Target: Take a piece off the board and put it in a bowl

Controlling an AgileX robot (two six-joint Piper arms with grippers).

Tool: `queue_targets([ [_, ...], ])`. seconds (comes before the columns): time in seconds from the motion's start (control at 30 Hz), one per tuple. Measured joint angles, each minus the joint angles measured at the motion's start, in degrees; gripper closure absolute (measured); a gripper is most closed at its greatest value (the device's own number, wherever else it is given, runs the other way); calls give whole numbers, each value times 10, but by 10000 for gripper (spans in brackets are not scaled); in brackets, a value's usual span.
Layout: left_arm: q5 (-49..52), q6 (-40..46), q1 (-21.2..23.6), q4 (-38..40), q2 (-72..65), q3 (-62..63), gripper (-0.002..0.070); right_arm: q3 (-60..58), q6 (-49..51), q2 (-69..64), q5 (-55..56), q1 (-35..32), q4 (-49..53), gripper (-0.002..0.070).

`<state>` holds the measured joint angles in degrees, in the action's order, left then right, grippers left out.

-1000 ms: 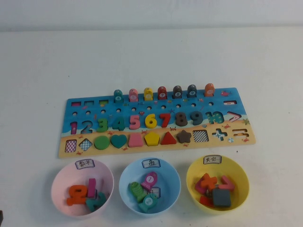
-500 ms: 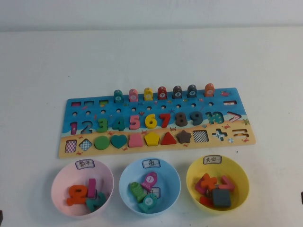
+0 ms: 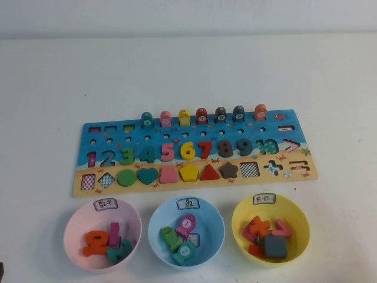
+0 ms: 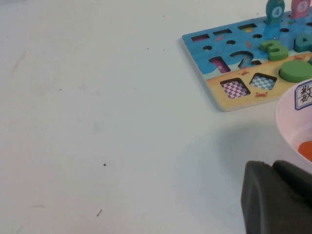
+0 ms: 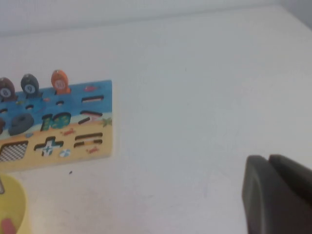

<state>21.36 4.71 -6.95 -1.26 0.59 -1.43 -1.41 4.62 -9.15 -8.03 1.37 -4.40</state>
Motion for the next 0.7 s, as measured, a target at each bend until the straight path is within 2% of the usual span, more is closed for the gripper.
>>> queue_targets([
  [0.17, 0, 0, 0, 0, 0, 0, 678, -1, 0, 89, -67, -7, 16, 694],
  [0.3, 0, 0, 0, 0, 0, 0, 678, -1, -6, 96, -116, -7, 18, 694],
  [0.7, 0, 0, 0, 0, 0, 0, 678, -1, -32, 96, -127, 10, 21, 694],
])
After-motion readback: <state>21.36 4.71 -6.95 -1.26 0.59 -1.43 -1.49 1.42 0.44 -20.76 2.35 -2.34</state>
